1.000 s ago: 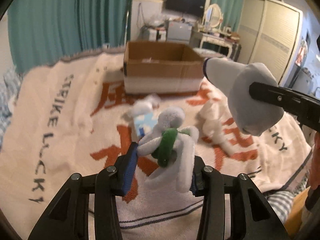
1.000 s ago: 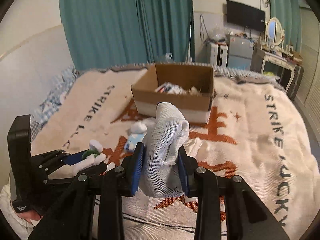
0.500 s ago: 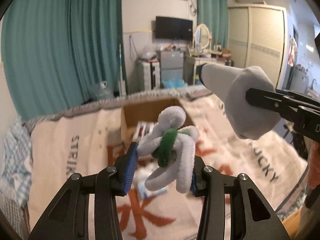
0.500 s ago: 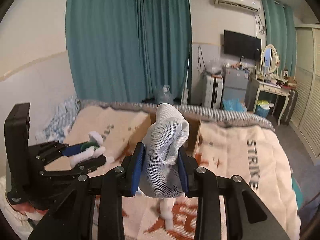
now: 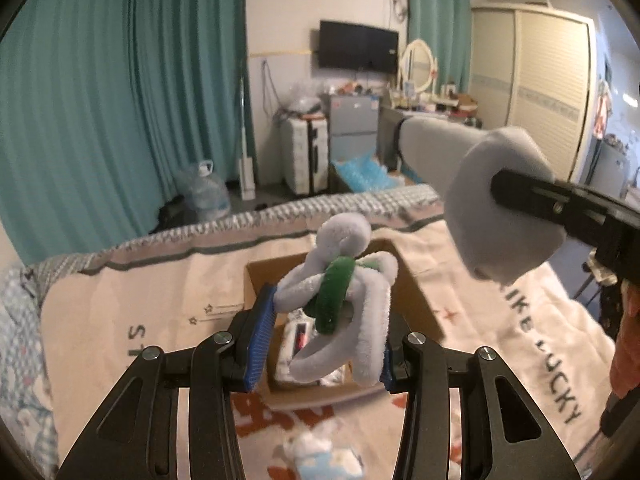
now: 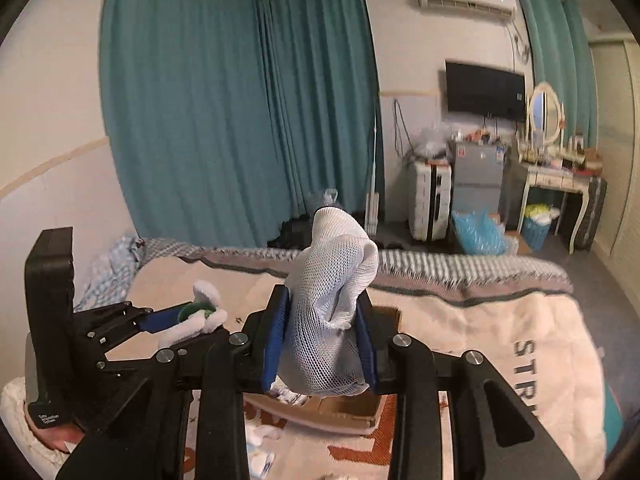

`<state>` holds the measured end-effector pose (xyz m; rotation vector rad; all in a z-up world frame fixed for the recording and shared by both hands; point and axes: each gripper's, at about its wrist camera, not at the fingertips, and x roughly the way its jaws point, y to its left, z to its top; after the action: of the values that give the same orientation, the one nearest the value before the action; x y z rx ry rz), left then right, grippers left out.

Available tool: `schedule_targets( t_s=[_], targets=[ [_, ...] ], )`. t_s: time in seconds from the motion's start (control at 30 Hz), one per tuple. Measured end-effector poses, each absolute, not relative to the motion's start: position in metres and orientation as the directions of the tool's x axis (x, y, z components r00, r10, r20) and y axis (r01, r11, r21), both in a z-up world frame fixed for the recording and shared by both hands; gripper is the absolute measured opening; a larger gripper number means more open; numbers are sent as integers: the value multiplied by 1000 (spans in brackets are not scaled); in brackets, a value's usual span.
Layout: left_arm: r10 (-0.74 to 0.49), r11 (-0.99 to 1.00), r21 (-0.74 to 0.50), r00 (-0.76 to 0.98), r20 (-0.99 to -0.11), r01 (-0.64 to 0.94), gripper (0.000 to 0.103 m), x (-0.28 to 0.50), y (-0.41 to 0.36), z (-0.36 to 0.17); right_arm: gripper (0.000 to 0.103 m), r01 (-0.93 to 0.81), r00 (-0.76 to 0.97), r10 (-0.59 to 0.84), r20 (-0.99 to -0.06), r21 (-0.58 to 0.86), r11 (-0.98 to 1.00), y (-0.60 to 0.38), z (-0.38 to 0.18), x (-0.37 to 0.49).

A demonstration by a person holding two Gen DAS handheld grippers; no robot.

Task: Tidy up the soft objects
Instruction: 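Carry the flower and sock into the box and open both tools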

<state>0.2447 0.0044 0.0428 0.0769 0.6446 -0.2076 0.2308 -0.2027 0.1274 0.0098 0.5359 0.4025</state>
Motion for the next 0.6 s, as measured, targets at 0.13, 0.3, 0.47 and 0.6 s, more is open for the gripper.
schedule_targets(
  t_s=[0.13, 0.3, 0.47, 0.6],
  targets=[
    [-180, 975, -18, 747, -641, 220, 42, 285, 0, 1, 32, -353, 736, 361, -572, 131, 927, -194, 70, 280],
    [-164, 976, -1, 739, -654, 216, 45, 314, -6, -41, 32, -335, 685, 334, -647, 127, 934, -189, 2, 320],
    [-91, 980, 71, 740, -666, 185, 76, 332, -15, -67, 38, -316, 684, 322, -654, 133, 940, -205, -27, 345],
    [-93, 983, 57, 741, -666, 174, 78, 333, -16, -66, 61, -297, 709, 320, -629, 145, 944, -215, -23, 344]
  ],
)
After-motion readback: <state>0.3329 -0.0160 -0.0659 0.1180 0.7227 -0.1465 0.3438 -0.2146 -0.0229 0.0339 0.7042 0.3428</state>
